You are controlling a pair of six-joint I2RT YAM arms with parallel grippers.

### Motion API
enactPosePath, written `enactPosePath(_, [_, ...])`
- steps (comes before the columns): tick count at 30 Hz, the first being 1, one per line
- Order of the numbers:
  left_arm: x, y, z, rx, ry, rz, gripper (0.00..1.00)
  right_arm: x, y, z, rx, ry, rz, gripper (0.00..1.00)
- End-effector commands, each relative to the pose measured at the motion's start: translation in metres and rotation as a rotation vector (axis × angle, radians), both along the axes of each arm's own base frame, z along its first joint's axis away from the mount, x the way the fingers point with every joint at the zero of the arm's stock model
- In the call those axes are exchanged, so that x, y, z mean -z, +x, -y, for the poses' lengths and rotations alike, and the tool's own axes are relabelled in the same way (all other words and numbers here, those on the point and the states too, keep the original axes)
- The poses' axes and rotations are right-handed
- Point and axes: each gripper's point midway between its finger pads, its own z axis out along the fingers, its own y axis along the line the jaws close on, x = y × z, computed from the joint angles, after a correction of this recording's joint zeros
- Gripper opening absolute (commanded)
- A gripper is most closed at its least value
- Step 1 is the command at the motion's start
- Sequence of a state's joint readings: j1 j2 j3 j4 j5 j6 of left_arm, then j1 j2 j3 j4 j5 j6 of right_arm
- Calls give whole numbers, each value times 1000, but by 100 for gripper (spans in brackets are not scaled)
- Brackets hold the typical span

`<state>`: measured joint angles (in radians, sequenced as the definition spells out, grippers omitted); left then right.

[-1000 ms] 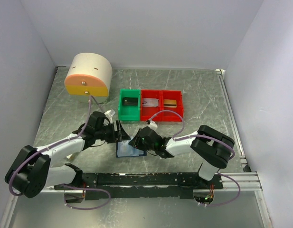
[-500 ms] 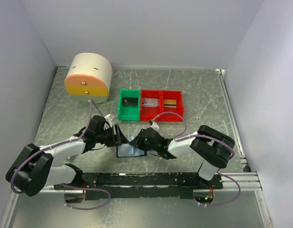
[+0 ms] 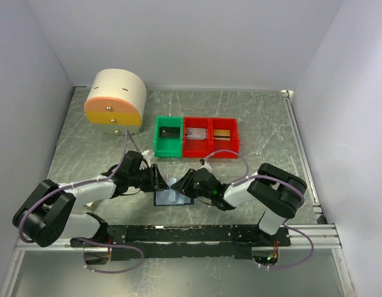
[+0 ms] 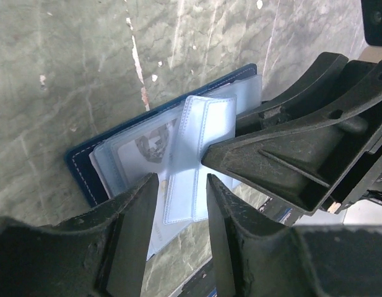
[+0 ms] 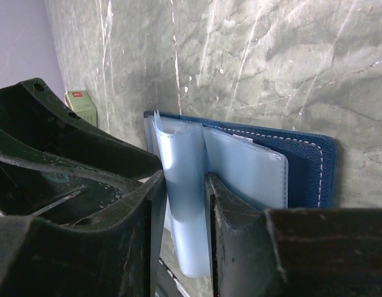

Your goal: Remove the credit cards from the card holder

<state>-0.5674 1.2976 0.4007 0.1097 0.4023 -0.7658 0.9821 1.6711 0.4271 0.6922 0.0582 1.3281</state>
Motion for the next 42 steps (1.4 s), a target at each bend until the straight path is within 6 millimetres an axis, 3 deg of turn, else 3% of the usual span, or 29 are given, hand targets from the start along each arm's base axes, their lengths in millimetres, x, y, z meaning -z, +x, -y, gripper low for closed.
enactPosePath(1, [4,-4,7,51,6,6,49,36,-11,25,13,-120,-74,32])
enactPosePath(15, [-13,-6,23,93,-91,25,45,29,-10,23,-6,-108,-49,43])
enactPosePath(23, [-29,-6,32,124,-154,46,43,-8,-7,7,-95,-25,84,54])
enactPosePath(28, [-34,-5,35,124,-167,55,43,-20,-9,4,-125,-11,122,58])
enactPosePath(35, [-48,-8,48,145,-240,68,43,-38,-10,8,-114,27,164,61])
enactPosePath(42, [-43,-8,52,143,-168,70,42,-51,-9,39,-40,15,234,64])
